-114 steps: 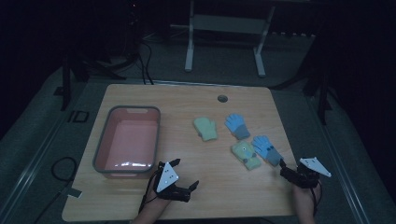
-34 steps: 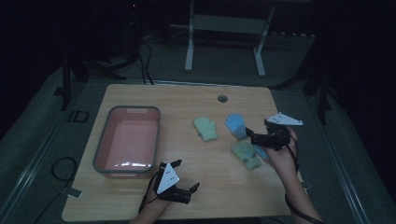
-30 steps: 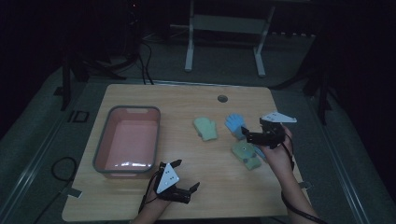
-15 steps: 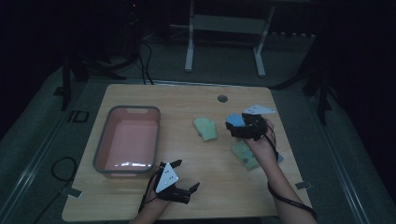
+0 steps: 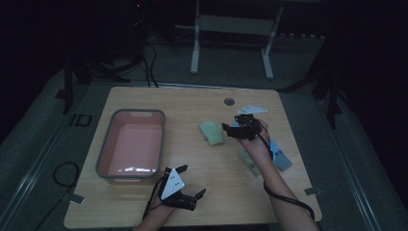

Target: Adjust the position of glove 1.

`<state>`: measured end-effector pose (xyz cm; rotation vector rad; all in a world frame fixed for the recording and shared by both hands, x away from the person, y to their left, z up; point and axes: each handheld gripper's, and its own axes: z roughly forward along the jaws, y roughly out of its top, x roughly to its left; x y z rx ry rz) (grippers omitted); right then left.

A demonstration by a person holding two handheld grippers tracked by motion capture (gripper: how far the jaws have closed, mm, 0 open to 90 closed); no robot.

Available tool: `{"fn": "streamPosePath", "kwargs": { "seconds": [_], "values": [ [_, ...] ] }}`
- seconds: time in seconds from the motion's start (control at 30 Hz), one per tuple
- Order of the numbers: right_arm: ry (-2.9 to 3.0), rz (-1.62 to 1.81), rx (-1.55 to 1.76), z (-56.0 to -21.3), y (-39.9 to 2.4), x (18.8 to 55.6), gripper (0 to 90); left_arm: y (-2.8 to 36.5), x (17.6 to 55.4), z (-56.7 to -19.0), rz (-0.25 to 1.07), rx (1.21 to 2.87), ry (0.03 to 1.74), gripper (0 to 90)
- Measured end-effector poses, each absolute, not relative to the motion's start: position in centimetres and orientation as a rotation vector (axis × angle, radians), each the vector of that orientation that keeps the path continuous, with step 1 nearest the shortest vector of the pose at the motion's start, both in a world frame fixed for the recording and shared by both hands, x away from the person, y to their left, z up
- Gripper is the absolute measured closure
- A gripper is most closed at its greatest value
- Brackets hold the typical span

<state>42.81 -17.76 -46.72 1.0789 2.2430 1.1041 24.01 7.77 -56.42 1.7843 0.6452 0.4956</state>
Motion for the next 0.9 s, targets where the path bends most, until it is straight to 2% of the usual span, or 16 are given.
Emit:
{"fn": "streamPosePath", "kwargs": {
  "seconds": [0.1,0.13,0.27,0.8,0.9],
  "values": [
    [2.288,1.072,1.066,-47.6,-17.1,43.7,40.2,7.9,24.1,-56.4,0.486,1.782,0.647,0.2],
    [2.316,1.073,1.061,-48.2,-16.7,44.1,44.8,7.9,24.1,-56.4,0.484,1.78,0.647,0.2],
    [2.344,1.069,1.064,-49.0,-16.3,44.8,47.9,7.8,24.0,-56.4,0.488,1.782,0.645,0.2],
    [2.407,0.99,1.076,-52.9,-13.3,47.1,49.5,7.9,24.1,-56.4,0.471,1.778,0.641,0.2],
    [2.397,0.958,1.054,-53.5,-13.0,47.4,52.9,7.9,24.1,-56.4,0.466,1.777,0.646,0.2]
  ]
}}
